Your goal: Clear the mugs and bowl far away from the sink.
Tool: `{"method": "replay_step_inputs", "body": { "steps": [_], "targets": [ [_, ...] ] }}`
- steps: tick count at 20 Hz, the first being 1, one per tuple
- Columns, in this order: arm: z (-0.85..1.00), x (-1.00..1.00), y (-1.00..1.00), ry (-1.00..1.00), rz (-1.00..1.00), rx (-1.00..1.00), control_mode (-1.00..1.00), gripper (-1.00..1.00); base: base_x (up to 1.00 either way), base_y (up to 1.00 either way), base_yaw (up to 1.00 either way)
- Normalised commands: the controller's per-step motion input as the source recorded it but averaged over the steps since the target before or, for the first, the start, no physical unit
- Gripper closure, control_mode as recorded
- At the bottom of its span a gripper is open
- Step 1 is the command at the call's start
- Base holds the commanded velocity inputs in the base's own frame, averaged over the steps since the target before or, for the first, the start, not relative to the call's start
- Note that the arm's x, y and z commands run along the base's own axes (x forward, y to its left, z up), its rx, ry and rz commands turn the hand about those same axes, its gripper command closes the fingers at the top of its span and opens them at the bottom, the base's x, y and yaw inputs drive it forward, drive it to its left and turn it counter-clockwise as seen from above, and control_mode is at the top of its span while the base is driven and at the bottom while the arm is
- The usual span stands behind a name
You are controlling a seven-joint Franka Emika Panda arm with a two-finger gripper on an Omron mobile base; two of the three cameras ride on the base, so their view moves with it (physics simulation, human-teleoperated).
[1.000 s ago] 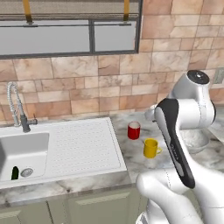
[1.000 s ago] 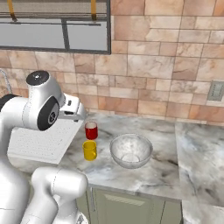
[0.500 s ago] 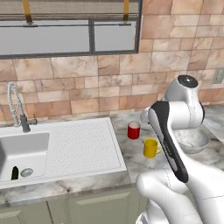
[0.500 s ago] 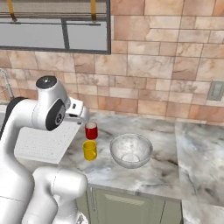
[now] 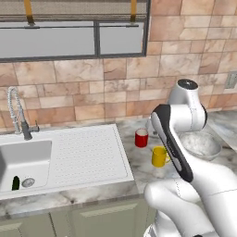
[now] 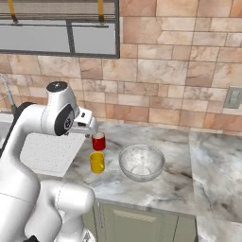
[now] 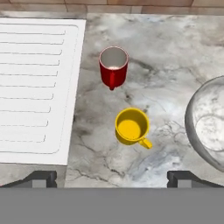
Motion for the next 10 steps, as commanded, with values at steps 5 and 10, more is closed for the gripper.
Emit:
{"method": "replay_step_inputs", "body": {
  "steps": [5, 10],
  "targets": [
    [-0.27, 0.08, 0.00, 0.09, 0.00, 0.00, -1.00, -1.00, 0.00, 0.00, 0.00],
    [-0.25, 0.09, 0.01, 0.04, 0.00, 0.00, -1.00, -1.00, 0.00, 0.00, 0.00]
  ]
}}
